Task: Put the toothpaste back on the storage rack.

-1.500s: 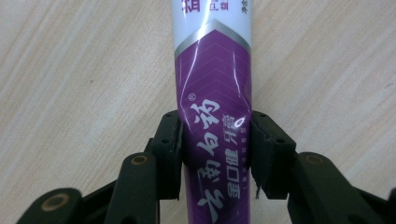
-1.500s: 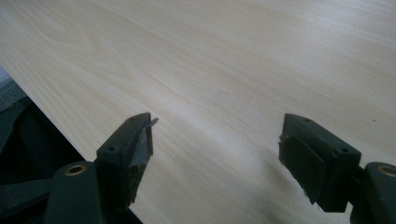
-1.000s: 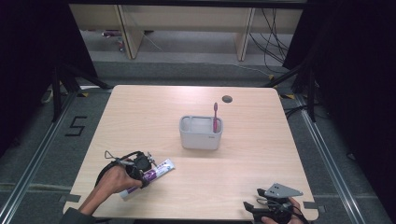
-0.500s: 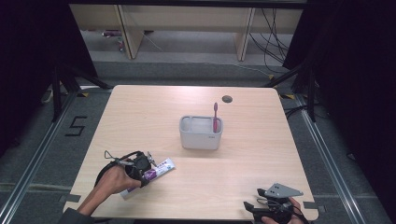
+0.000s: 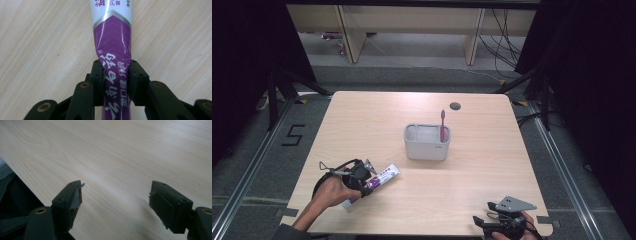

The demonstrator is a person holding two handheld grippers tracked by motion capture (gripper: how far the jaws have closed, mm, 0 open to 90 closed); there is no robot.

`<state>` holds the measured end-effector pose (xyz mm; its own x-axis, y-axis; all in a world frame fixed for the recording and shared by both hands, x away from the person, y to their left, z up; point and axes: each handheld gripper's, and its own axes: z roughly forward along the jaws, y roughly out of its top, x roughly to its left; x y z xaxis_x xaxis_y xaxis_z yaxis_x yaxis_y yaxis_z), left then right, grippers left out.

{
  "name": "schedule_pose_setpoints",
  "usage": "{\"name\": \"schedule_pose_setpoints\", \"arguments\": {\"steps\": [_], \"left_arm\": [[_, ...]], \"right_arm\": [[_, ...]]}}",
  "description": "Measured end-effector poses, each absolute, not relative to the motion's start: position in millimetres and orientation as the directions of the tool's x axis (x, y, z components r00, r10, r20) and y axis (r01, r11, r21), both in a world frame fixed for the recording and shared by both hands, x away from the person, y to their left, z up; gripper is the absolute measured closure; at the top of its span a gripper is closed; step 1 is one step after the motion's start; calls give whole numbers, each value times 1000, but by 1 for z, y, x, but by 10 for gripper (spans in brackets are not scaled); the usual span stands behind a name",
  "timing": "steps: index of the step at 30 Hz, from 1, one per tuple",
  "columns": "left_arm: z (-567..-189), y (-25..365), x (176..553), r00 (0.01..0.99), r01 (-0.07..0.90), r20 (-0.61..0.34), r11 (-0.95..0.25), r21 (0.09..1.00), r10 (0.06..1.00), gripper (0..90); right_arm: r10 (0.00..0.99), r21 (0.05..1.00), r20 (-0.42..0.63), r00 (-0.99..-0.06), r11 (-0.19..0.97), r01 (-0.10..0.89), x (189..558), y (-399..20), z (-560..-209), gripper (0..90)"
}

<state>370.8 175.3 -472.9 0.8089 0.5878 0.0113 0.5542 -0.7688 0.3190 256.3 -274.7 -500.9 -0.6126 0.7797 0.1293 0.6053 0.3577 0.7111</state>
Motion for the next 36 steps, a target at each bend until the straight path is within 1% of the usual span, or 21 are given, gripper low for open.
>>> {"name": "schedule_pose_setpoints", "arguments": {"steps": [1, 2, 3, 4, 7, 9, 11, 12, 13, 14, 17, 19, 20, 21, 22, 23, 26, 29, 30, 32, 36], "left_arm": [[-472, 176, 372, 812, 546, 17, -770, 330, 583, 691], [-471, 177, 372, 809, 549, 12, -763, 340, 588, 692], [-470, 177, 371, 804, 559, 5, -757, 338, 595, 692], [-469, 178, 372, 808, 546, 23, -762, 348, 589, 691], [-464, 181, 373, 805, 545, 20, -752, 372, 593, 693], [-461, 183, 373, 796, 548, 12, -728, 413, 606, 693], [-457, 185, 372, 791, 550, 15, -721, 422, 612, 693], [-455, 186, 372, 780, 556, 13, -703, 443, 625, 693], [-453, 189, 373, 786, 541, 5, -692, 478, 618, 694], [-453, 189, 373, 786, 541, 5, -692, 478, 618, 694], [-445, 195, 375, 774, 531, 10, -657, 534, 633, 694], [-440, 198, 376, 770, 533, -2, -641, 552, 638, 694], [-435, 201, 376, 756, 528, -3, -608, 594, 654, 694], [-435, 201, 376, 756, 528, -3, -608, 594, 654, 694], [-432, 202, 377, 747, 515, -2, -576, 635, 665, 694], [-432, 202, 377, 747, 515, -2, -576, 635, 665, 694], [-423, 205, 378, 714, 504, -10, -505, 701, 700, 694], [-419, 206, 380, 706, 489, -7, -481, 728, 708, 694], [-418, 204, 381, 694, 479, -10, -451, 753, 720, 694], [-417, 203, 382, 694, 473, -13, -442, 762, 720, 694], [-416, 198, 386, 675, 454, -28, -385, 803, 737, 694]], "right_arm": [[782, 709, 131, -610, 356, 609, 256, -275, -501, 267], [779, 715, 106, -618, 372, 592, 257, -276, -501, 268], [779, 715, 106, -618, 372, 592, 257, -276, -501, 268], [779, 715, 106, -618, 372, 592, 257, -276, -501, 268], [779, 715, 107, -618, 372, 592, 257, -276, -501, 268], [779, 715, 107, -618, 372, 592, 257, -276, -501, 268], [779, 715, 106, -618, 372, 592, 257, -276, -501, 268], [779, 716, 107, -618, 371, 592, 257, -276, -501, 268], [778, 715, 110, -618, 370, 593, 257, -276, -501, 267], [778, 715, 110, -618, 370, 593, 257, -276, -501, 267], [779, 715, 110, -618, 370, 594, 257, -276, -501, 267], [779, 715, 111, -617, 369, 594, 257, -276, -501, 267], [779, 715, 110, -617, 370, 593, 257, -276, -501, 267], [779, 715, 110, -617, 370, 593, 257, -276, -501, 267], [779, 715, 110, -617, 370, 594, 257, -276, -501, 267], [779, 715, 110, -617, 370, 594, 257, -276, -501, 267], [778, 715, 111, -618, 369, 593, 257, -276, -501, 267], [779, 715, 109, -617, 369, 593, 257, -276, -501, 267], [780, 715, 110, -616, 369, 594, 257, -276, -501, 267], [780, 715, 109, -616, 369, 594, 257, -276, -501, 267], [778, 715, 110, -618, 370, 593, 257, -276, -501, 267]]}}
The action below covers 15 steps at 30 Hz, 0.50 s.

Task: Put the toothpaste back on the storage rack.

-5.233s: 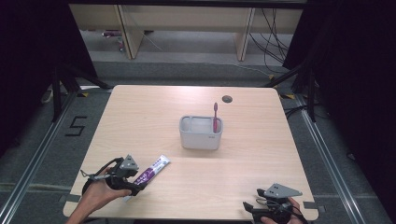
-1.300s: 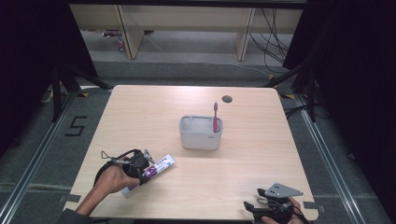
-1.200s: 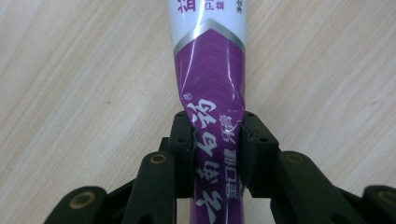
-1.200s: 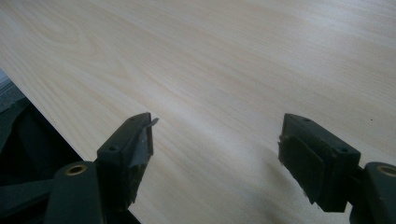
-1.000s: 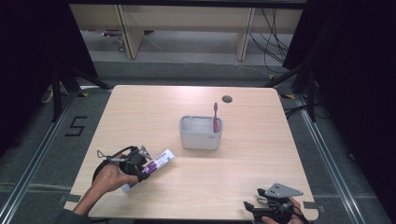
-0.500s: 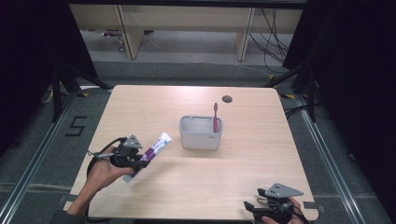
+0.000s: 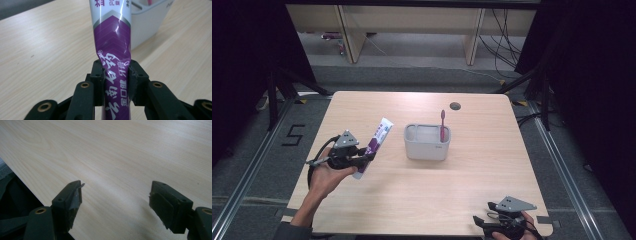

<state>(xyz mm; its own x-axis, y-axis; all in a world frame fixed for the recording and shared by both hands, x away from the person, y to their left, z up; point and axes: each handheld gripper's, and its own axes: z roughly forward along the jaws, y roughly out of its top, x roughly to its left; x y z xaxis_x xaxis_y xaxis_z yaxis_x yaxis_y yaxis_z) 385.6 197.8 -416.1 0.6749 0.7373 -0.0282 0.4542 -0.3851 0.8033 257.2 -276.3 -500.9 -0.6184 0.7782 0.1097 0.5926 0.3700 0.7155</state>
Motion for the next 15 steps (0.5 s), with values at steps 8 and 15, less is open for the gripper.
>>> {"name": "schedule_pose_setpoints", "arguments": {"steps": [8, 15], "left_arm": [[-406, 183, 390, 653, 405, -43, -300, 864, 756, 694], [-399, 165, 401, 663, 380, -68, -257, 889, 746, 693]], "right_arm": [[779, 721, 109, -618, 366, 588, 258, -276, -501, 267], [780, 719, 104, -617, 369, 588, 257, -277, -500, 267]]}}
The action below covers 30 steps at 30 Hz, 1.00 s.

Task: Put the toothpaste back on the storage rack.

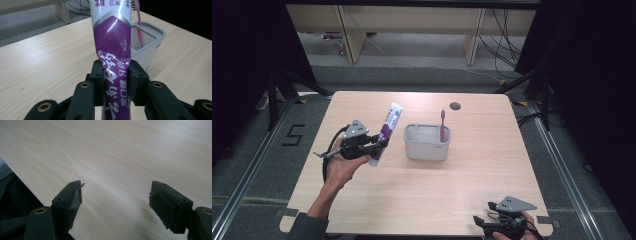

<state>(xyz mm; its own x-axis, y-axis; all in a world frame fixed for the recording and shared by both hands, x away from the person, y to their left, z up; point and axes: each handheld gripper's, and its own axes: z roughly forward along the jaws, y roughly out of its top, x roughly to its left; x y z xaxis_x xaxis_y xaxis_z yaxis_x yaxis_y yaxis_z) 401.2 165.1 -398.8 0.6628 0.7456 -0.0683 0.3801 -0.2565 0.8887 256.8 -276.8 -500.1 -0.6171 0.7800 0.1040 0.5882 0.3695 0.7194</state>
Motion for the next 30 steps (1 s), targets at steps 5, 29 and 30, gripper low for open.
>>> {"name": "schedule_pose_setpoints", "arguments": {"steps": [5, 29, 30], "left_arm": [[-392, 146, 409, 662, 345, -62, -231, 910, 747, 692], [-375, 94, 436, 659, 255, -82, -119, 960, 747, 692], [-375, 91, 437, 661, 256, -88, -114, 960, 745, 692]], "right_arm": [[780, 720, 102, -618, 371, 587, 257, -277, -500, 267], [775, 723, 115, -621, 364, 588, 257, -277, -500, 267], [775, 718, 130, -619, 357, 597, 257, -276, -500, 267]]}}
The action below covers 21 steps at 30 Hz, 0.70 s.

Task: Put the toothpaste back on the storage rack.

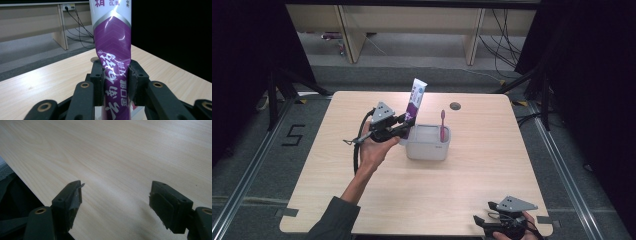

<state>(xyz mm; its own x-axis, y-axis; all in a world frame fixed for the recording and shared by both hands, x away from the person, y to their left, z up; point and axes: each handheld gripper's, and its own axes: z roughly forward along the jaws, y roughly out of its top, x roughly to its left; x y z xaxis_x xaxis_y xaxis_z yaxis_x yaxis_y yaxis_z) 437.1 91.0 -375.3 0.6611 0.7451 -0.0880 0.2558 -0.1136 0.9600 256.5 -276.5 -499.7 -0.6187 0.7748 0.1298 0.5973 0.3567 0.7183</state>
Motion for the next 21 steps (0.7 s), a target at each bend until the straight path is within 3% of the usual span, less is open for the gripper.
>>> {"name": "schedule_pose_setpoints", "arguments": {"steps": [21], "left_arm": [[-383, 49, 461, 654, 235, -106, -68, 970, 749, 692]], "right_arm": [[777, 719, 128, -616, 355, 597, 255, -276, -498, 266]]}}
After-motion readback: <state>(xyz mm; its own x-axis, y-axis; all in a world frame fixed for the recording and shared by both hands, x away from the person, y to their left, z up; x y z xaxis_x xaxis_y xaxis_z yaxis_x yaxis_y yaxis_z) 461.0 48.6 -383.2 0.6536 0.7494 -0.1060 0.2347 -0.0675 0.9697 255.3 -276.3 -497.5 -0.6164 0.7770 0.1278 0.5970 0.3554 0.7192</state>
